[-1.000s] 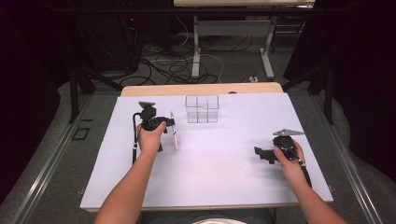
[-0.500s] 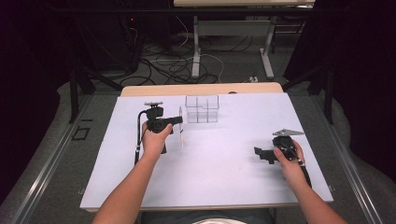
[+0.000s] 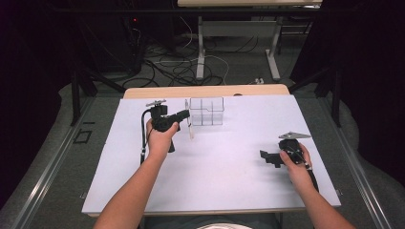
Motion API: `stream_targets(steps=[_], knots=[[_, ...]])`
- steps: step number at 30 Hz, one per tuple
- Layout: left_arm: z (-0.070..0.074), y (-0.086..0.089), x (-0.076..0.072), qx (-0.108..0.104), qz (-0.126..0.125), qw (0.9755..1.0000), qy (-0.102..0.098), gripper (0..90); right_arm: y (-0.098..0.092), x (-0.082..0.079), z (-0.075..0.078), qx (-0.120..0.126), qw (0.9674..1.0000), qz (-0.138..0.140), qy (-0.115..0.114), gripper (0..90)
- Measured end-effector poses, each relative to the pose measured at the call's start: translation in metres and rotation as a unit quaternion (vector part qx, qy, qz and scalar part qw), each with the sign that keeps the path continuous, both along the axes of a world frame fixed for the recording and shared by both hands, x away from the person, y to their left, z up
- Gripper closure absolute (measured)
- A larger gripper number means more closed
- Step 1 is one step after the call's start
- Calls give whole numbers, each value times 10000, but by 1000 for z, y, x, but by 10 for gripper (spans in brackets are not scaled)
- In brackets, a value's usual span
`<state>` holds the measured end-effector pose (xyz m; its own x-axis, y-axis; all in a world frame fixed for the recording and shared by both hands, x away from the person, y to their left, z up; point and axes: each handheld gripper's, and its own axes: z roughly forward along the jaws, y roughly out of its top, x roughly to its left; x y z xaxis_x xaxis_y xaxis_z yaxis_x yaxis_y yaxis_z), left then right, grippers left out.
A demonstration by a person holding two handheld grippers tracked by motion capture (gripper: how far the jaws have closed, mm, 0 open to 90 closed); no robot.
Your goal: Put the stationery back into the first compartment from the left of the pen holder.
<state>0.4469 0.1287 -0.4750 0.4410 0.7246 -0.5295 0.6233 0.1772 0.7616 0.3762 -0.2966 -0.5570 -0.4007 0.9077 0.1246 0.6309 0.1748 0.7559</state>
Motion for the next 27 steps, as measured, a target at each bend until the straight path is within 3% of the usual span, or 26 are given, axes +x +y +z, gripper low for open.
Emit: stream_targets(steps=[3,4,10,14,18,23,27], knots=[[4,-4,-2,-80,-59,9998,-152,797,0,0,0,12,10000,-16,13,73],[6,-4,-3,-97,-209,9996,-131,797,0,0,0,13,10000,-14,14,73],[11,-15,-13,-223,-500,9980,-322,798,1,0,2,134,9999,37,52,75],[11,-21,-20,-276,-702,9964,-391,798,7,-2,14,293,9995,94,119,69],[10,-22,-25,-253,-798,9956,-425,798,21,-4,20,444,9982,389,122,0],[8,-17,-32,-244,-856,9948,-502,798,40,-7,27,411,9965,726,31,0],[7,-9,-38,-229,-884,9944,-532,798,53,-7,34,515,9954,802,60,0]])
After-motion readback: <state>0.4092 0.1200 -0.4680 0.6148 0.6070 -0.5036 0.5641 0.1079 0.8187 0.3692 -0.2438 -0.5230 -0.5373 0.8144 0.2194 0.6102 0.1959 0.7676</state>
